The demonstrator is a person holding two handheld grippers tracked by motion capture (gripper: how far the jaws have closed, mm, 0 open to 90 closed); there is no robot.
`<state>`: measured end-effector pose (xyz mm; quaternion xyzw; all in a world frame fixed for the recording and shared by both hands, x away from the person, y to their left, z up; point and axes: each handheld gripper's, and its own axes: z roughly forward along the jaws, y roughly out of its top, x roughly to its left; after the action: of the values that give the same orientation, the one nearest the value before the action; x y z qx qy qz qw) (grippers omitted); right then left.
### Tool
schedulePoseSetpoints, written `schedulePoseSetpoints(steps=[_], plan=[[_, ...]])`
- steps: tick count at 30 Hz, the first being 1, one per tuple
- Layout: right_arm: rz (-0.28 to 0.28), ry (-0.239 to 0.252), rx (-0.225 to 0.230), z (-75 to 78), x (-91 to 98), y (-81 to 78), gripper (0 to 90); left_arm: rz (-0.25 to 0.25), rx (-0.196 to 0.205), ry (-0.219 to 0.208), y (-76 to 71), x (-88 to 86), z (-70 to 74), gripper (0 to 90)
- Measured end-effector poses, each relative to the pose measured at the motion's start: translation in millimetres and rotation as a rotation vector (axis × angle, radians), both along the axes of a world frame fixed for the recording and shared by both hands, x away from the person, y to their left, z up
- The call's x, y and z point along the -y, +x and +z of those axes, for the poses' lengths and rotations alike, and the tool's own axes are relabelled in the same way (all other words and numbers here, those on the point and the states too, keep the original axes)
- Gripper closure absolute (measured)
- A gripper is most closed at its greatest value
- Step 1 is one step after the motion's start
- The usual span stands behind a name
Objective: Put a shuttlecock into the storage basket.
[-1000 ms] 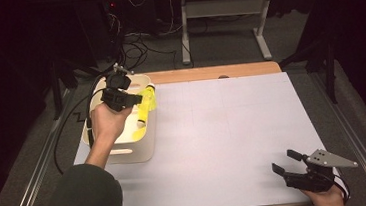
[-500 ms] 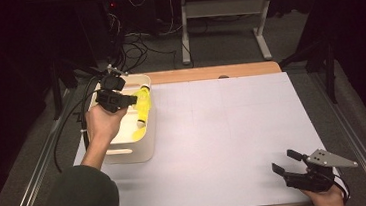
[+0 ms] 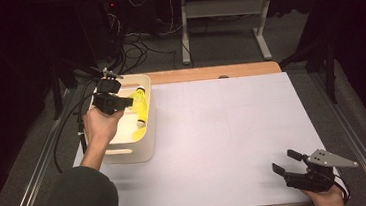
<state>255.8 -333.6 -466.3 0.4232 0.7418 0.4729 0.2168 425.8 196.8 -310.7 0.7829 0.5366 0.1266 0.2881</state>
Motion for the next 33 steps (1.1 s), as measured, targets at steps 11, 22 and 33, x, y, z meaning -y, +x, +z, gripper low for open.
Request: schedulePoseSetpoints(steps=[11,22,33], plan=[[-0.004,0.005,-0.005,-0.2,0.3,0.3,23.2,0.024,-0.01,0.002,4.6,-6.5,-11.6,88.8],[-0.002,-0.001,-0.004,-0.3,0.2,0.6,23.2,0.044,-0.019,-0.004,10.9,-14.0,-26.1,88.7],[-0.002,-0.001,-0.002,-0.2,0.2,0.4,23.2,0.061,-0.055,0.023,18.0,-17.6,-38.3,88.3]])
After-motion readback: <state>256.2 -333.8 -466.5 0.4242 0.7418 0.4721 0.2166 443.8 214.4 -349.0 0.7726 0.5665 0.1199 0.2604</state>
